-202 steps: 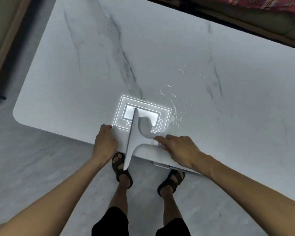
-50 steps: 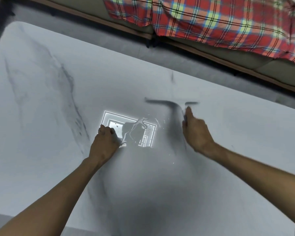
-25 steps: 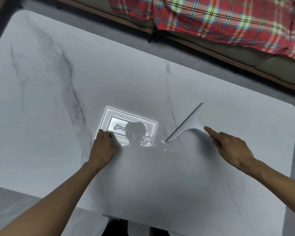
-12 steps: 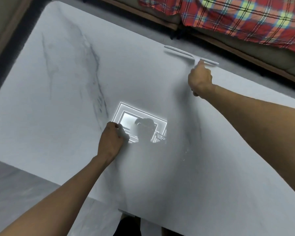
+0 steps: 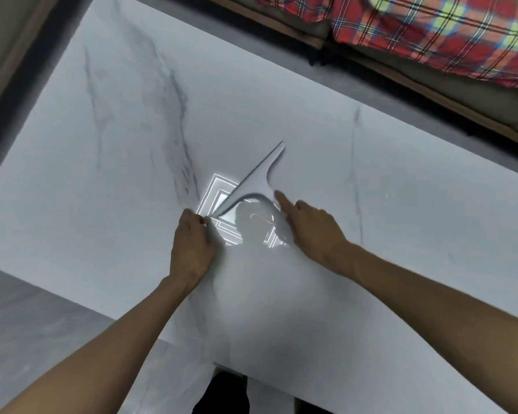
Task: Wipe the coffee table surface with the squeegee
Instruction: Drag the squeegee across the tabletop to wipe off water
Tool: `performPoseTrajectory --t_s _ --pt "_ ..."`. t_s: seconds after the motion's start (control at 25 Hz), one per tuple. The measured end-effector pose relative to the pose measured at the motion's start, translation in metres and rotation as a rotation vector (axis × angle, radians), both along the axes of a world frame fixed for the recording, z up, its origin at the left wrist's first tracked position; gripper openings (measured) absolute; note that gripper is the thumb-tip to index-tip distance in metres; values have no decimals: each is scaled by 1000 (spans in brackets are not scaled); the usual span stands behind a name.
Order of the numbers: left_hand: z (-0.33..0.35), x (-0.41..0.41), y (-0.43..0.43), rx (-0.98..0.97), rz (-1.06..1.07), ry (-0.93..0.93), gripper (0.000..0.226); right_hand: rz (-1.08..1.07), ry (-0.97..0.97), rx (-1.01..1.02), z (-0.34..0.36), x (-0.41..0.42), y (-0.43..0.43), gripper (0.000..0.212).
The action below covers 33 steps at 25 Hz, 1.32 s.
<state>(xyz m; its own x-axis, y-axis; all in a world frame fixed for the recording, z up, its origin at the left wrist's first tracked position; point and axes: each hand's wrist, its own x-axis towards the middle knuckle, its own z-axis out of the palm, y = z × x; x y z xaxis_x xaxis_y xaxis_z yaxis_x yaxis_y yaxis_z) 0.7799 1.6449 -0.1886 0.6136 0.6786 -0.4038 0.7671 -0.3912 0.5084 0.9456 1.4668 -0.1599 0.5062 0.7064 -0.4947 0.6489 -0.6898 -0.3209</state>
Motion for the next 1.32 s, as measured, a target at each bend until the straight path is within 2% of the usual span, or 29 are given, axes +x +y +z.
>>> performPoseTrajectory --t_s 0.16,0.28,0.48,0.72,0.84,1.0,1.12,1.32 --pt "3 1 -44 22 -157 34 11 79 -50 -90 2 -15 -90 71" --pt "-6 1 -92 158 -392 212 29 77 -95 -141 6 -8 -165 73" --pt "-10 0 -169 35 -425 322 44 46 -127 -212 21 10 -276 67" --pt "-4 -11 -233 -66 -396 295 31 -8 -130 -189 44 31 -365 53" --pt "6 -23 -245 -60 -266 260 28 -99 -108 -74 56 22 -377 48" --pt "15 -50 -237 -61 -135 198 21 -71 -97 -26 57 -7 -359 47" --pt "18 -82 -223 -35 -43 194 17 79 -36 9 48 -55 -332 49" --pt "19 -146 -203 6 4 227 15 499 85 45 20 -164 -266 46"
